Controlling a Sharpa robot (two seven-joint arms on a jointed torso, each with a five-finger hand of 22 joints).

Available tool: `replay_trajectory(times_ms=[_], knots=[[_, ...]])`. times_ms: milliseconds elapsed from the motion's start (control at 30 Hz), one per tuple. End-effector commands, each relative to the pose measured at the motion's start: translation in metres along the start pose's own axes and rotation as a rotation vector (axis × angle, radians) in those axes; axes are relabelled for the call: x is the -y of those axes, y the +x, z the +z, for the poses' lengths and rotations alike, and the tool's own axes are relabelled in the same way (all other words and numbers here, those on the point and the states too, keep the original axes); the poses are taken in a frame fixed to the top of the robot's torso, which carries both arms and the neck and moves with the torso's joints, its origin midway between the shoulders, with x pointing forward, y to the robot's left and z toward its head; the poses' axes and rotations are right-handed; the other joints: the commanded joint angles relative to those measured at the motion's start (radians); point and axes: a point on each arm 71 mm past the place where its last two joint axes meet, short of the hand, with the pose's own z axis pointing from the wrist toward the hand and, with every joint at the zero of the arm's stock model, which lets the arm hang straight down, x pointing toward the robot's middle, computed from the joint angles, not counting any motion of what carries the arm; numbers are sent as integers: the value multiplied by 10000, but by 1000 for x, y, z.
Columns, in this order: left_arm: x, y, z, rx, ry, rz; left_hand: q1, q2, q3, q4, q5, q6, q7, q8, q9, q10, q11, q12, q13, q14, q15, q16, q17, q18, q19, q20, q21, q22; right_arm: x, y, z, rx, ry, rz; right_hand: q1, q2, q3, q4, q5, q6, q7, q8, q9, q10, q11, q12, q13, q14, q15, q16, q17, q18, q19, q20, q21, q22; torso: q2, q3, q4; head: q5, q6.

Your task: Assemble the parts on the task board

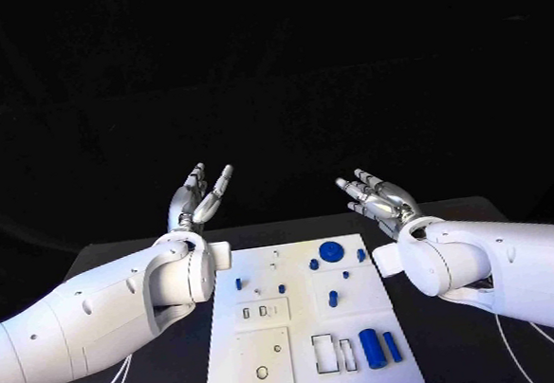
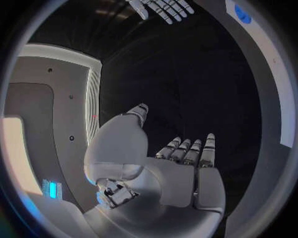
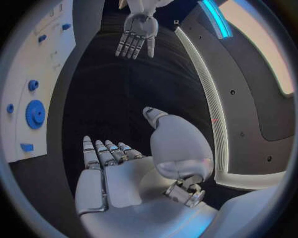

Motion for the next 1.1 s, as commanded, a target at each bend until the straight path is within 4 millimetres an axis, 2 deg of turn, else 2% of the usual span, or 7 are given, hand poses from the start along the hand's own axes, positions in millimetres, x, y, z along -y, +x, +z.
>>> replay_trajectory(times_ms=[33, 200, 267, 433, 600, 900, 1100], knots=[[4, 4, 0, -475, 435, -204, 525, 35, 217, 96, 33, 158, 1080, 81, 40, 124, 289, 85, 34, 67, 216, 80, 35, 157, 3, 214, 95, 35, 1, 9, 2, -1633, 397, 226, 1171, 130, 297, -467, 138, 404, 1820, 149, 143, 489, 216, 139, 109, 521, 242, 230, 156, 20, 439, 146, 224, 118, 3, -2, -5, 1, -2], [4, 4, 0, -475, 435, -204, 930, 114, 472, 50, 8, 1152, 1569, 395, 264, 1297, 828, 317, 185, 1042, 532, 352, 254, -89, 653, 237, 509, 247, 1, 9, 3, -1854, 480, 197, 2329, -161, 666, -1400, 78, 2235, 1803, 1017, 733, 2996, 239, 732, 406, 3225, 199, 1208, 784, 68, 1921, 138, 904, 433, 3, -2, -5, 1, -2], [4, -13, -2, -782, 381, -474, 1296, 42, 594, 21, -14, 1951, 1658, 672, 445, 2160, 981, 444, 246, 2176, 588, 697, 492, -204, 1373, 247, 918, 432, -16, -11, 7, -1193, -1178, -2654, 2595, -325, 799, -1668, 80, 3197, 1755, 1461, 1009, 4361, 242, 960, 471, 4377, 165, 1573, 985, 95, 2678, 138, 1212, 542, 66, -20, -43, 76, -178], [4, -16, -2, -881, 376, -474, 1888, -153, 683, -24, -68, 3494, 1648, 1231, 805, 3918, 983, 612, 357, 4049, 384, 1298, 842, 9, 3369, 223, 1899, 818, -23, -18, 9, -925, -1825, -3849, 2905, -695, 1229, -2121, 68, 5645, 1360, 2415, 1572, 7596, -113, 1174, 581, 7261, -193, 2277, 1345, 448, 5287, 116, 2057, 751, 93, -23, -16, 49, -211], [6, -17, -3, -1160, 344, -498, 2433, -258, 937, -155, -80, 6383, 1522, 2316, 1446, 7716, 662, 1210, 556, 7009, -84, 2260, 1347, 587, 5582, 194, 2884, 1073, -29, -22, 10, -881, -2337, -5058, 2972, -947, 1533, -2313, 100, 7225, 1428, 2881, 1833, 8783, -328, 1080, 607, 8112, -450, 2362, 1351, 704, 6463, 80, 2474, 810, 156, -29, -9, 44, -272], [14, -17, -11, -1920, 362, -580, 2870, -515, 1436, -311, -96, 7356, 1203, 2579, 1545, 9205, 262, 1173, 550, 8682, -567, 2744, 1731, 686, 6820, -145, 3360, 1059, -39, -22, 14, -1521, -2870, -7184, 2996, -1270, 1869, -2462, 10, 7925, 1261, 2840, 1795, 9694, -549, 877, 600, 9218, -753, 2602, 1520, 748, 7210, -162, 2952, 951, 397, -43, 8, 55, -206], [22, -18, -19, -2450, 344, -744, 2962, -693, 1681, -417, -99, 7616, 1086, 2588, 1538, 9644, 133, 1082, 553, 9065, -706, 2804, 1919, 680, 7135, -289, 3495, 1055, -47, -17, 20, -2429, -2599, -9335, 2721, -1725, 1484, -2443, 414, 8457, 1025, 2760, 1788, 10583, -880, 826, 716, 10905, -1280, 3419, 2347, 751, 8206, -676, 4113, 1558, 650, -60, 35, 15, -181]])
